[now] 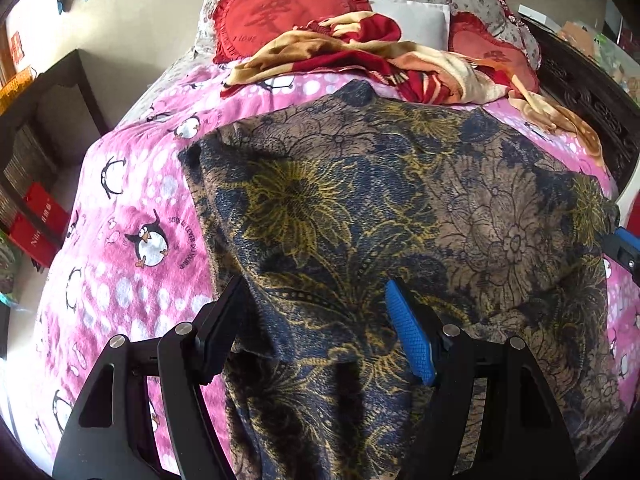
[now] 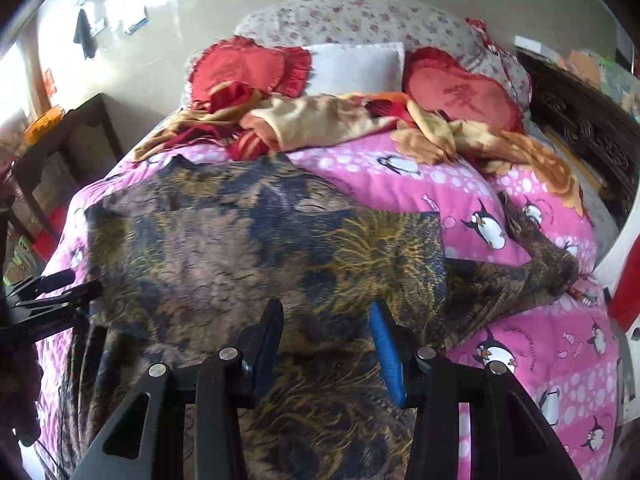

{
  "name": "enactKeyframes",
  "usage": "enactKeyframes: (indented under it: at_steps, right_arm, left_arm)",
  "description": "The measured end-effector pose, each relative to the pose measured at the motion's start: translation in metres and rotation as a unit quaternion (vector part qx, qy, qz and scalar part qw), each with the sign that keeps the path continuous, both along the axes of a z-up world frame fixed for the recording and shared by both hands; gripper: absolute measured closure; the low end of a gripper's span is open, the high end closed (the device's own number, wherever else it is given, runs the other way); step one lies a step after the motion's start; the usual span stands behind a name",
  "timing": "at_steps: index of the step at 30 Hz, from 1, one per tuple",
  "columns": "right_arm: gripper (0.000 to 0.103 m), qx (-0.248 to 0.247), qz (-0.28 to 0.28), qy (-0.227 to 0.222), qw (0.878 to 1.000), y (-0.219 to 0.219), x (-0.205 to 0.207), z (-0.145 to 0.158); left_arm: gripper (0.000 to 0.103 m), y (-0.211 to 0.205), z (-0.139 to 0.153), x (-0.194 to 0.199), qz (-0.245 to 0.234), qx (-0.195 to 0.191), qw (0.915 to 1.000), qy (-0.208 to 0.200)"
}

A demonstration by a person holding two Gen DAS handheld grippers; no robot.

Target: Fold small clothes

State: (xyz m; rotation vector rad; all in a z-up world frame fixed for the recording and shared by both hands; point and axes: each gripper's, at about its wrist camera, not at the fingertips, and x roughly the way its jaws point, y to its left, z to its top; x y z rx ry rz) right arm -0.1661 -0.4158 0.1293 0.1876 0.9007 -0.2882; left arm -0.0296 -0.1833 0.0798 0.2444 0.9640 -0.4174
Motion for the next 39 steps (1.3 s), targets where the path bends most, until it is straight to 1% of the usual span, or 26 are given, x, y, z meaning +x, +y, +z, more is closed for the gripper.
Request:
enactKeyframes:
  at_steps: [4, 6, 8, 11, 15, 18, 20, 22, 24, 26, 32, 36, 39]
  right_arm:
    - [0.056, 0.004, 0.024, -0.007, 1.0, 0.021, -0.004, 0.012]
    - [0.055, -0.007, 0.032, -0.006, 0.999, 0.033, -0.005, 0.016]
    - [0.055, -0.022, 0.035, 0.0, 0.999, 0.043, -0.004, 0.018]
    - [0.055, -0.028, 0.036, 0.009, 0.999, 0.053, -0.003, 0.015]
    - [0.054, -0.03, 0.025, 0.017, 0.999, 0.056, -0.003, 0.011]
    - [0.054, -0.033, 0.016, 0.026, 0.999, 0.056, -0.002, 0.007]
    - [0.053, -0.027, 0.014, 0.026, 0.999, 0.055, -0.003, 0.006]
    - [0.05, -0.023, 0.011, 0.027, 0.999, 0.054, -0.005, 0.006]
    - [0.041, -0.02, 0.008, 0.025, 0.999, 0.053, -0.008, 0.005]
    - [0.04, -0.023, 0.006, 0.022, 0.999, 0.053, -0.01, 0.006]
    - [0.04, -0.017, -0.002, 0.022, 1.0, 0.049, -0.015, 0.007]
    - [0.038, -0.017, -0.004, 0.014, 1.0, 0.048, -0.02, 0.014]
    - [0.038, -0.017, -0.007, 0.014, 1.0, 0.046, -0.024, 0.017]
  left_arm:
    - [0.032, -0.003, 0.005, -0.009, -0.007, 0.007, 0.9999, -0.012]
    - [0.032, -0.002, 0.006, -0.013, -0.008, 0.007, 0.9999, -0.014]
    - [0.032, -0.001, 0.006, -0.015, -0.008, 0.002, 0.9999, -0.007]
    - [0.032, 0.003, 0.004, -0.018, -0.008, -0.006, 0.9999, 0.002]
    - [0.032, 0.005, 0.003, -0.021, -0.008, -0.011, 0.9999, 0.011]
    - [0.032, 0.006, 0.008, -0.026, -0.013, -0.027, 0.9994, 0.016]
    - [0.032, 0.004, 0.012, -0.031, -0.018, -0.03, 0.9993, 0.014]
    - [0.032, 0.002, 0.018, -0.036, -0.026, -0.032, 0.9991, 0.01]
    - [0.032, -0.001, 0.025, -0.043, -0.037, -0.039, 0.9985, 0.009]
    - [0.032, -0.004, 0.031, -0.051, -0.049, -0.047, 0.9976, 0.006]
    - [0.032, -0.018, 0.038, -0.069, -0.066, -0.016, 0.9974, -0.025]
    - [0.032, -0.021, 0.038, -0.073, -0.064, -0.005, 0.9973, -0.036]
    - [0.032, -0.021, 0.038, -0.077, -0.058, 0.005, 0.9969, -0.053]
